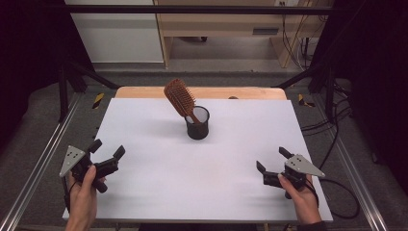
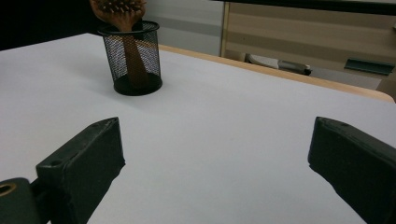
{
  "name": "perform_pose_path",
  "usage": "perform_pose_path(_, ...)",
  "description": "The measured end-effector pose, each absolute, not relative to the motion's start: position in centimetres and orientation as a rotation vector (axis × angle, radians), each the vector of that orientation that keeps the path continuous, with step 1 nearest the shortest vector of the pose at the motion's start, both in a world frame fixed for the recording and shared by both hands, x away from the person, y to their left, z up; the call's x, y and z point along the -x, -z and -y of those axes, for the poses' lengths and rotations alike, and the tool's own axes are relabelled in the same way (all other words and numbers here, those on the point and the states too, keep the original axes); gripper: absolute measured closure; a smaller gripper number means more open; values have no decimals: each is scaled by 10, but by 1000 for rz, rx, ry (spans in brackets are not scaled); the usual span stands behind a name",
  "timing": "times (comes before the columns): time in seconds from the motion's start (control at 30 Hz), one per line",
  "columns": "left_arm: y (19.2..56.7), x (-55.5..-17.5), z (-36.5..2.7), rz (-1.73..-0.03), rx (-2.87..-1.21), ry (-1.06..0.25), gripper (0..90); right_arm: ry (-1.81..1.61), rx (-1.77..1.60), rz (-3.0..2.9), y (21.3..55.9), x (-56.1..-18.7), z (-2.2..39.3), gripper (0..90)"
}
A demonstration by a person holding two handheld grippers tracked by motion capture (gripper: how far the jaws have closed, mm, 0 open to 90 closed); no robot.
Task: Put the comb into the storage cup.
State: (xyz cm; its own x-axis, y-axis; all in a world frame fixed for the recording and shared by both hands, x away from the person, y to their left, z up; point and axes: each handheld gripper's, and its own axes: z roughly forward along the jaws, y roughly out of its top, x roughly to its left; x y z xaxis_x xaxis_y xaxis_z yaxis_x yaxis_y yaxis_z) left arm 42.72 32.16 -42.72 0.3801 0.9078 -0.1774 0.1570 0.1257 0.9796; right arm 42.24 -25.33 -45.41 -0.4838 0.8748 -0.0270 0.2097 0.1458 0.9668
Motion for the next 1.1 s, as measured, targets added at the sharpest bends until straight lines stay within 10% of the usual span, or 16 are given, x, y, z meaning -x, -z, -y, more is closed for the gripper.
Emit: perform_pose_path(1.1,434,-415,-300,-983,-1406,-749,23,-1378,-1002,-1841,457,-422,248,34)
